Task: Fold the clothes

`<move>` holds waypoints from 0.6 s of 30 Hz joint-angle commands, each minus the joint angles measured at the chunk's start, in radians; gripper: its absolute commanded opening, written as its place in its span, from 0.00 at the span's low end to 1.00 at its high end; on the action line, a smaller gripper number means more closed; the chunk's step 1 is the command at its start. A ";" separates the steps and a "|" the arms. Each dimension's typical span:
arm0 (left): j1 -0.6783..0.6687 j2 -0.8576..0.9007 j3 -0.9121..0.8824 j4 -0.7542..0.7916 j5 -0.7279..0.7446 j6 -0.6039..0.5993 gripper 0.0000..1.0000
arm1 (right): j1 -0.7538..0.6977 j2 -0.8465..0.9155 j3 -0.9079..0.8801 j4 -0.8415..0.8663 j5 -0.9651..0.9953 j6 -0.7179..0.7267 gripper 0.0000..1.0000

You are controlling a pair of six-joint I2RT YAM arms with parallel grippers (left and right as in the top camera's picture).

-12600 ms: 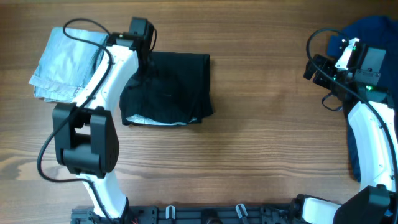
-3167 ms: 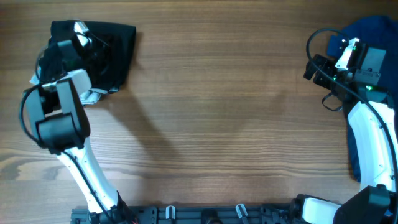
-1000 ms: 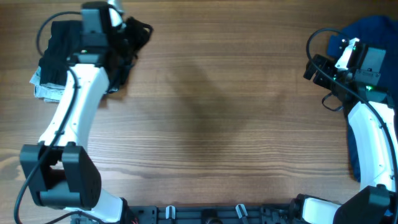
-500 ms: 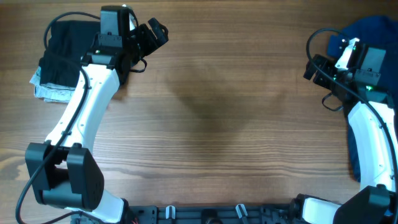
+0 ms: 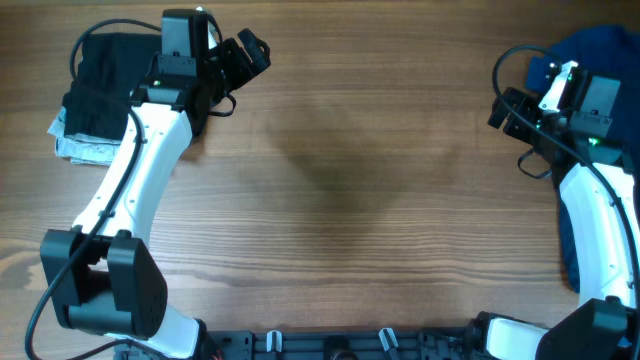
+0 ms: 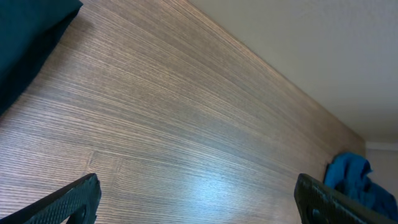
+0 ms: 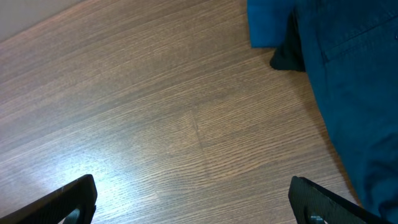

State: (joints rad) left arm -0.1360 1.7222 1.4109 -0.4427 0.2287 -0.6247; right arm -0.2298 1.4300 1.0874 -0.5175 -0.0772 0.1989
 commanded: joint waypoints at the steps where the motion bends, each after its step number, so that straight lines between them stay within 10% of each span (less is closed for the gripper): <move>1: -0.004 0.002 -0.003 0.000 -0.018 0.023 1.00 | 0.000 -0.011 -0.001 0.001 0.014 -0.015 1.00; 18: -0.004 0.002 -0.003 0.000 -0.018 0.023 1.00 | 0.089 -0.386 -0.001 0.000 0.014 -0.014 1.00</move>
State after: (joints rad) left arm -0.1360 1.7222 1.4109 -0.4427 0.2287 -0.6247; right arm -0.1741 1.1847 1.0870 -0.5194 -0.0769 0.1989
